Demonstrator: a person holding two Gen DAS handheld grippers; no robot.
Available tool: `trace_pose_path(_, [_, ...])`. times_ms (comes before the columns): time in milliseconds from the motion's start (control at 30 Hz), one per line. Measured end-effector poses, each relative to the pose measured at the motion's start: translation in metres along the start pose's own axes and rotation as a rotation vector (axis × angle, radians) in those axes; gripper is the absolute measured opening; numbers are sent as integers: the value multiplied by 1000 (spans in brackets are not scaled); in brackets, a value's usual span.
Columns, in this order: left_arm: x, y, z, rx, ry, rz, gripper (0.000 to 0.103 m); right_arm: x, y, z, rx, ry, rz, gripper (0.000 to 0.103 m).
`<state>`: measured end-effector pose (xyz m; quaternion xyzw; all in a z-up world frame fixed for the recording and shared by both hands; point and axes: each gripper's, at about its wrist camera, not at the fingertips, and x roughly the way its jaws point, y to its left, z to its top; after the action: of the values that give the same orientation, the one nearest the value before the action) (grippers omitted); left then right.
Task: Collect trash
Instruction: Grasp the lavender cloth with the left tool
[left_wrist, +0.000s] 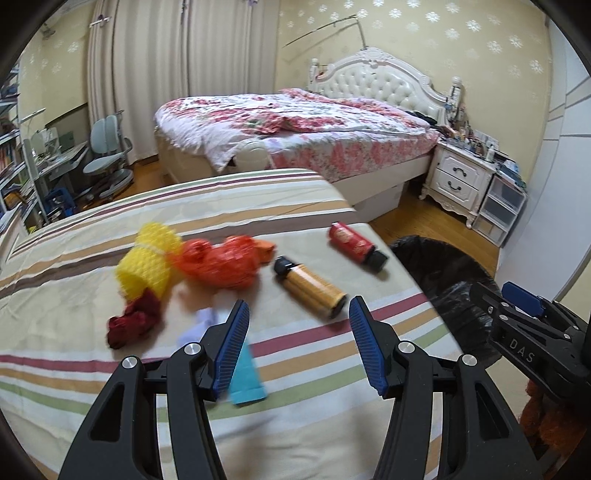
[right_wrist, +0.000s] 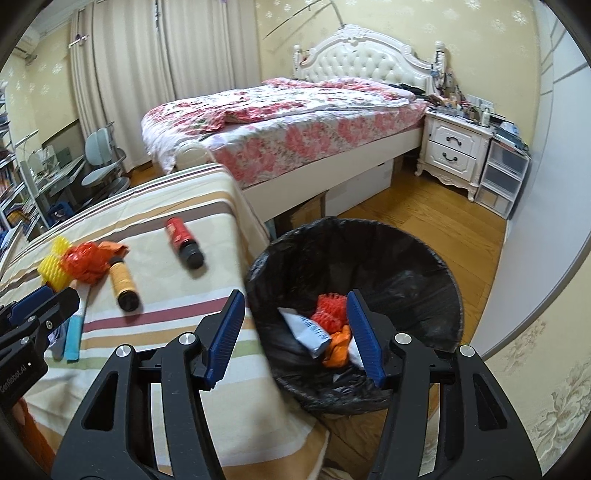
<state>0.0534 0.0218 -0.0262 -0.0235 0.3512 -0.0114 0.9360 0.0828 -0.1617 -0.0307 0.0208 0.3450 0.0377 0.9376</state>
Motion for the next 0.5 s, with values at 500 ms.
trace_pose_path(500, [4, 67, -23, -93, 86, 80, 56, -1, 58, -13, -90, 36, 85, 56])
